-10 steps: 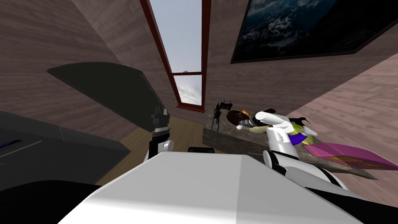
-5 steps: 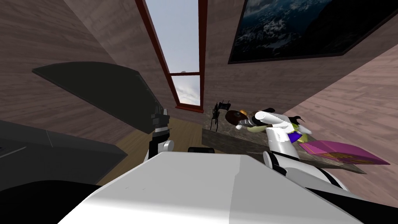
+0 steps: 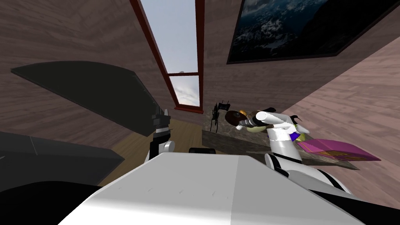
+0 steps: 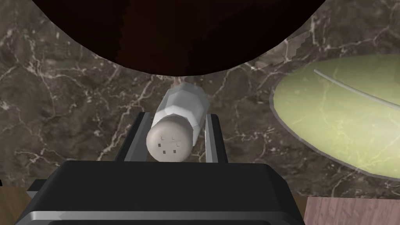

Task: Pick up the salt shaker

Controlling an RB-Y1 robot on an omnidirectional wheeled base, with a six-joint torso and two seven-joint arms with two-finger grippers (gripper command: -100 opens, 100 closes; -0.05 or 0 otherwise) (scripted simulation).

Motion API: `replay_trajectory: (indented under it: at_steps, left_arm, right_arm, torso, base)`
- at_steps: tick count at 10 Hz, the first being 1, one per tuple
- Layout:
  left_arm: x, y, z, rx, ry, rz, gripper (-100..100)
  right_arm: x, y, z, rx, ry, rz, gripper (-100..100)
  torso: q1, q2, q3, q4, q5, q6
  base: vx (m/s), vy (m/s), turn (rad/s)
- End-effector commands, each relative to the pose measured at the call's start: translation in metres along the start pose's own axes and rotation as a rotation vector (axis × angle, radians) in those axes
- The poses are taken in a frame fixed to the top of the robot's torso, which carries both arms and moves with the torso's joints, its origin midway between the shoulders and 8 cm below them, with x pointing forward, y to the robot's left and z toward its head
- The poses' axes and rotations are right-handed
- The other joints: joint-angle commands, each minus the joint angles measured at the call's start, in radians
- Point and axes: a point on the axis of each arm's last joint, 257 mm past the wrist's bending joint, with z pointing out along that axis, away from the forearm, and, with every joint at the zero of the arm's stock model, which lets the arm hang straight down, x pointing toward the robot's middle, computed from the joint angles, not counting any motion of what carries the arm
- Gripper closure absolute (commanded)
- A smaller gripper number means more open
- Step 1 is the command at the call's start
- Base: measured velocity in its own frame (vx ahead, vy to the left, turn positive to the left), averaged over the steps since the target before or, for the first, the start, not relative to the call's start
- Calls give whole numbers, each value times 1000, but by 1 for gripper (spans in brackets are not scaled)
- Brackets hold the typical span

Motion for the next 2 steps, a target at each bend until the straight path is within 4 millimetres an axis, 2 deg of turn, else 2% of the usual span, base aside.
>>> replay_trajectory:
  at_steps: [1,2]
  left_arm:
    - [0,0,0,0,0,0,0]
    - [0,0,0,0,0,0,0]
  right_arm:
    - [0,0,0,0,0,0,100]
    - [0,0,0,0,-1,0,0]
  torso:
    - [0,0,0,0,0,0]
    - [0,0,0,0,0,0]
  base:
    - [11,-3,-13]
    - [0,0,0]
